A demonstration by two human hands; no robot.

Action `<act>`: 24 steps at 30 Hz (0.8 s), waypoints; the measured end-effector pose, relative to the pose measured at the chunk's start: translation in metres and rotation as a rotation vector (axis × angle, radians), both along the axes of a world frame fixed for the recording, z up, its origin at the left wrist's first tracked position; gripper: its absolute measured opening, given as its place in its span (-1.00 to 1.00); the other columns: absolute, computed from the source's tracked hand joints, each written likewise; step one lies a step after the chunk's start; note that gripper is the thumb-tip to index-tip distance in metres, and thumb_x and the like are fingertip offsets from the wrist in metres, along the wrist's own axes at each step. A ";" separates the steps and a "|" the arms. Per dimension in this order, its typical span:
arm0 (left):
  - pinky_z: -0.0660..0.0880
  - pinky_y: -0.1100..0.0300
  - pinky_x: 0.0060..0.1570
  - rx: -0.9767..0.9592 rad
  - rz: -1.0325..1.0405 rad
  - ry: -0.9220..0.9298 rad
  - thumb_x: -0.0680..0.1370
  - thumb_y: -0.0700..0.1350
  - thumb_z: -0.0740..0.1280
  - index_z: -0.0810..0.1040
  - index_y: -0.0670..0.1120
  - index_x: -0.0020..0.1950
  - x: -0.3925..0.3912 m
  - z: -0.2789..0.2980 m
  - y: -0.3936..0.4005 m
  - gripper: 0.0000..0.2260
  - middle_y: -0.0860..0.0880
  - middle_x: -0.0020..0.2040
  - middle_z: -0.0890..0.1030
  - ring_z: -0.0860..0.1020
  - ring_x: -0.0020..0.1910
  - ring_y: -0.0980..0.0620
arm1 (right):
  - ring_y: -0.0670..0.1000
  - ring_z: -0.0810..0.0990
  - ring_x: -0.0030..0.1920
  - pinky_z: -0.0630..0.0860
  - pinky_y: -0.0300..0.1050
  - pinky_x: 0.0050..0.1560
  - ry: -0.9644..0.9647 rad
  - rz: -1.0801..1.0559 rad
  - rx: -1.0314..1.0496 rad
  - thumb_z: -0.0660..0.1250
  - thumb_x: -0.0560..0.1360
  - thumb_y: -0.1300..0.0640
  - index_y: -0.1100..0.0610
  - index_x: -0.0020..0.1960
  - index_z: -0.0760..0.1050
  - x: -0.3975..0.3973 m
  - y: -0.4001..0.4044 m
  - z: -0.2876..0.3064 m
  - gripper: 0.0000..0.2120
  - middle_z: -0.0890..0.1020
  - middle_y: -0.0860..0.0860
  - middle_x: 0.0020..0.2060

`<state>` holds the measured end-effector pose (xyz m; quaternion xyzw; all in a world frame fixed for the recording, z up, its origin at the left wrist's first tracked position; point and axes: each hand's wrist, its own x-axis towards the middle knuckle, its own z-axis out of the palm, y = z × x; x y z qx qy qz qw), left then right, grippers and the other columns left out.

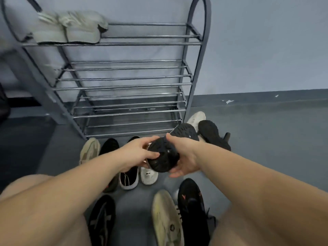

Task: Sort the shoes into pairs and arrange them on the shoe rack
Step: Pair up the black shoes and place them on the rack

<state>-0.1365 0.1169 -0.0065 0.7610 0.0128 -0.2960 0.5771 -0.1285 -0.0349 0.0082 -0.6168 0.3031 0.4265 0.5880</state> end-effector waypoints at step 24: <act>0.45 -0.04 0.25 -0.234 -0.001 0.284 0.27 0.38 0.38 0.41 0.01 0.38 -0.040 -0.010 0.059 -0.22 -0.11 0.32 0.50 0.55 0.20 -0.08 | 0.14 0.68 -0.09 0.60 0.06 -0.07 -0.254 0.010 0.160 0.15 0.54 -0.21 0.20 0.11 0.52 -0.045 0.028 0.001 -0.51 0.69 0.14 -0.13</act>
